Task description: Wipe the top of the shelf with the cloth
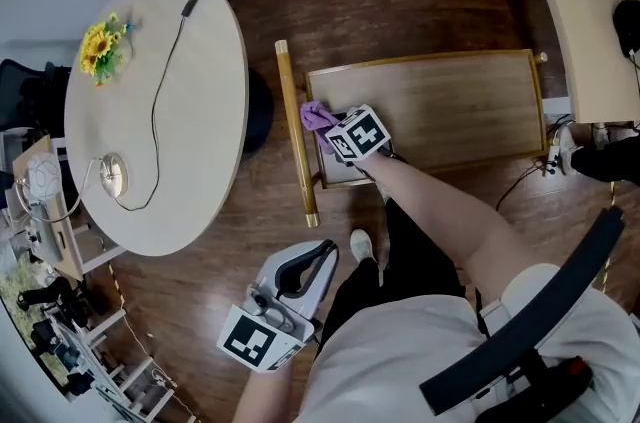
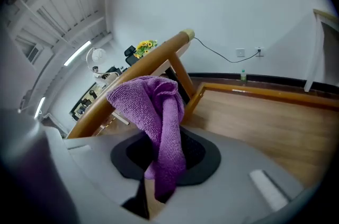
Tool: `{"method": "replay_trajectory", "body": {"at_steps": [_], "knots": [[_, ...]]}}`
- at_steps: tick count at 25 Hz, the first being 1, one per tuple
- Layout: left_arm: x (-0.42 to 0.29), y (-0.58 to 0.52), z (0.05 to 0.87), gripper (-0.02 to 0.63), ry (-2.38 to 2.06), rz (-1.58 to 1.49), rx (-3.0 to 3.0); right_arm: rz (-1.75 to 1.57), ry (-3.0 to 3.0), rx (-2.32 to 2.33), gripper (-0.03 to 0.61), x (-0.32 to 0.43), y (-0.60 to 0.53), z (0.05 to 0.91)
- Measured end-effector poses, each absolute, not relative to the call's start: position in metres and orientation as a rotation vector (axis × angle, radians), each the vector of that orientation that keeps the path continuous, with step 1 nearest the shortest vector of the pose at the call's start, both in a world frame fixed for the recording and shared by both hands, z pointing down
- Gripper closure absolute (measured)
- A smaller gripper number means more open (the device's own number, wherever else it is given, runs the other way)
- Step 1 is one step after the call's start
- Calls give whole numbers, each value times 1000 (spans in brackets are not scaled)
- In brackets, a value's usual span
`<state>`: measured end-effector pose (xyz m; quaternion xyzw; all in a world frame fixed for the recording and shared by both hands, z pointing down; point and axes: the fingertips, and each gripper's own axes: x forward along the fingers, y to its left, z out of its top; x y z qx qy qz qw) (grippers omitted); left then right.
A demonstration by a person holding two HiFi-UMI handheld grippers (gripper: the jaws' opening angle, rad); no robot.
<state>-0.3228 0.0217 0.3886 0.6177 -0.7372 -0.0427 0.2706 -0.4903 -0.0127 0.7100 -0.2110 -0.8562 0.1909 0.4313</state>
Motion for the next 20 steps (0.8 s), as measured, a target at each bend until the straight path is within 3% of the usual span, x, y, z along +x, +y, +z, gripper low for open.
{"method": "replay_trajectory", "body": {"at_steps": [7, 20], "knots": [[-314, 15, 399, 591, -1948, -136, 1692, 448, -2104, -396, 499, -455, -77, 739], [-313, -54, 404, 591, -1793, -109, 1867, 364, -2016, 178, 499, -262, -382, 755]]}}
